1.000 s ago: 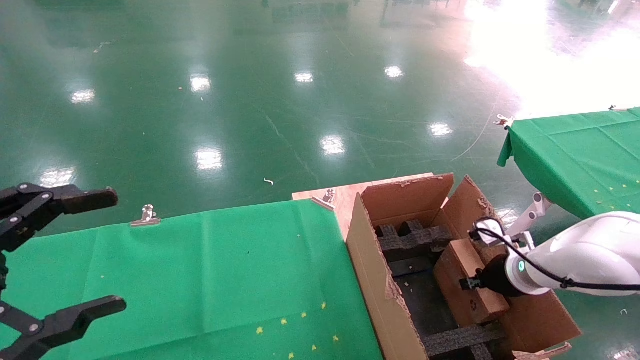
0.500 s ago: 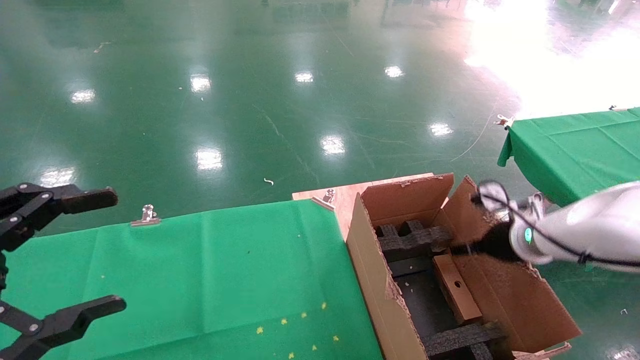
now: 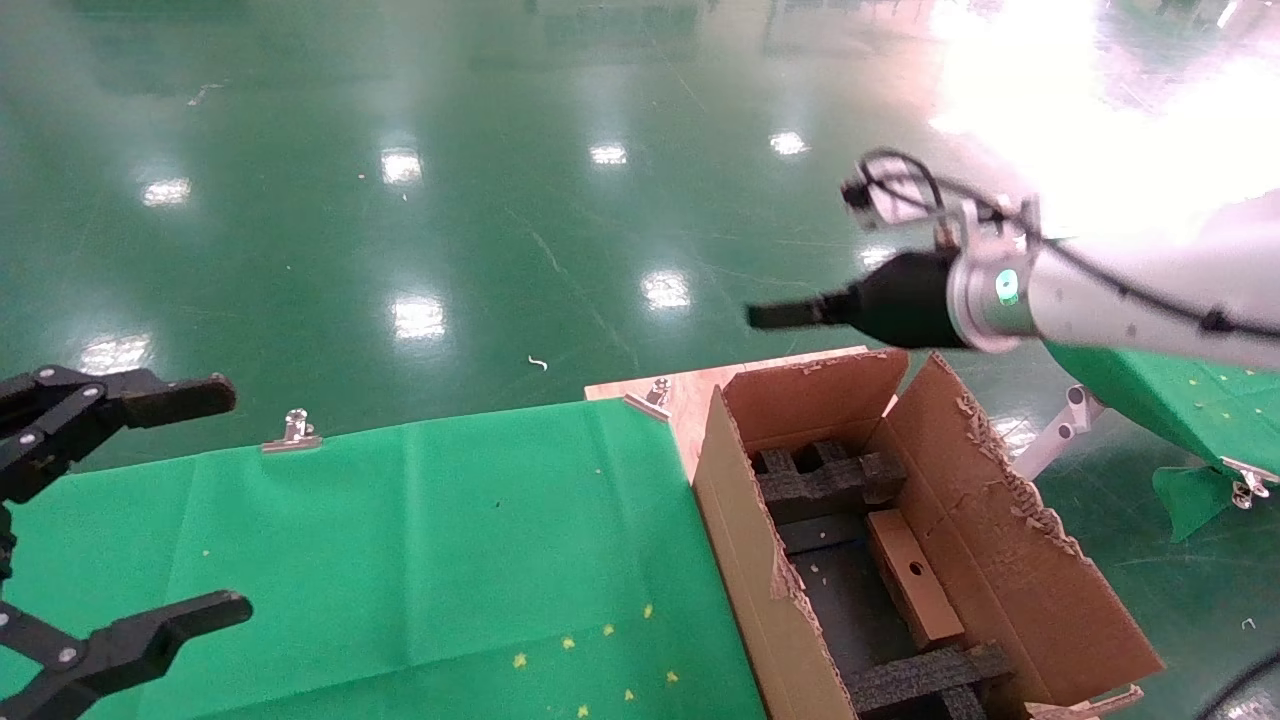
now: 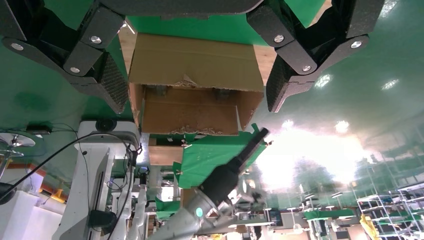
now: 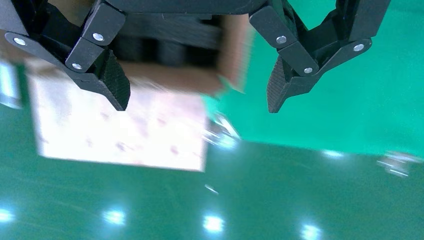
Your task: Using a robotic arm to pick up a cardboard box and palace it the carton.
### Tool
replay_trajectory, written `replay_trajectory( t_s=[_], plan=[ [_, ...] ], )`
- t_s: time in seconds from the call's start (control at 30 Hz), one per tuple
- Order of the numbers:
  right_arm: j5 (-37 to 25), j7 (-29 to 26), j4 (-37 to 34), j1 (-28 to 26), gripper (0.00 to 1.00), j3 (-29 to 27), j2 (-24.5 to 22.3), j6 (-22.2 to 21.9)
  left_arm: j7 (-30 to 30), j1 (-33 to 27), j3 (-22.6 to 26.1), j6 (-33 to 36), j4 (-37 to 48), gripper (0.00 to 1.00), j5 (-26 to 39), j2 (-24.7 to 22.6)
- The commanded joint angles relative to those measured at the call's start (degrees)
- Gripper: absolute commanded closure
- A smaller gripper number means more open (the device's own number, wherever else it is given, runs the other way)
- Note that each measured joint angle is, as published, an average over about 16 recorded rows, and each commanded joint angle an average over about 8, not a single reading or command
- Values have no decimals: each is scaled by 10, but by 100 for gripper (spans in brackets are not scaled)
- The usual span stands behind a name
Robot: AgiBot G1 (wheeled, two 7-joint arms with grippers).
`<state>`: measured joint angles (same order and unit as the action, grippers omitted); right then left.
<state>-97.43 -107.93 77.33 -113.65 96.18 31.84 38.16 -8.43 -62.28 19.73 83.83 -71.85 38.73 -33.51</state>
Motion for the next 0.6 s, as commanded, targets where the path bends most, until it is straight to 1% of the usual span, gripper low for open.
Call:
replay_trajectory(
  t_s=[0.03,0.1,0.2,0.4,0.47,0.6],
  plan=[
    [44,28,2,-12,0,-13,3,0,0,0,0,0,0,0,0,0],
    [66,41,3,-17,0,-20,3,2,0,0,0,0,0,0,0,0],
    [83,49,3,-20,0,-25,2,5,0,0,0,0,0,0,0,0],
    [73,48,1,-12,0,-27,2,9,0,0,0,0,0,0,0,0],
    [78,59,1,-4,0,-37,3,15,0,0,0,0,0,0,0,0],
    [105,108,-1,23,0,-77,4,39,0,0,0,0,0,0,0,0]
  ],
)
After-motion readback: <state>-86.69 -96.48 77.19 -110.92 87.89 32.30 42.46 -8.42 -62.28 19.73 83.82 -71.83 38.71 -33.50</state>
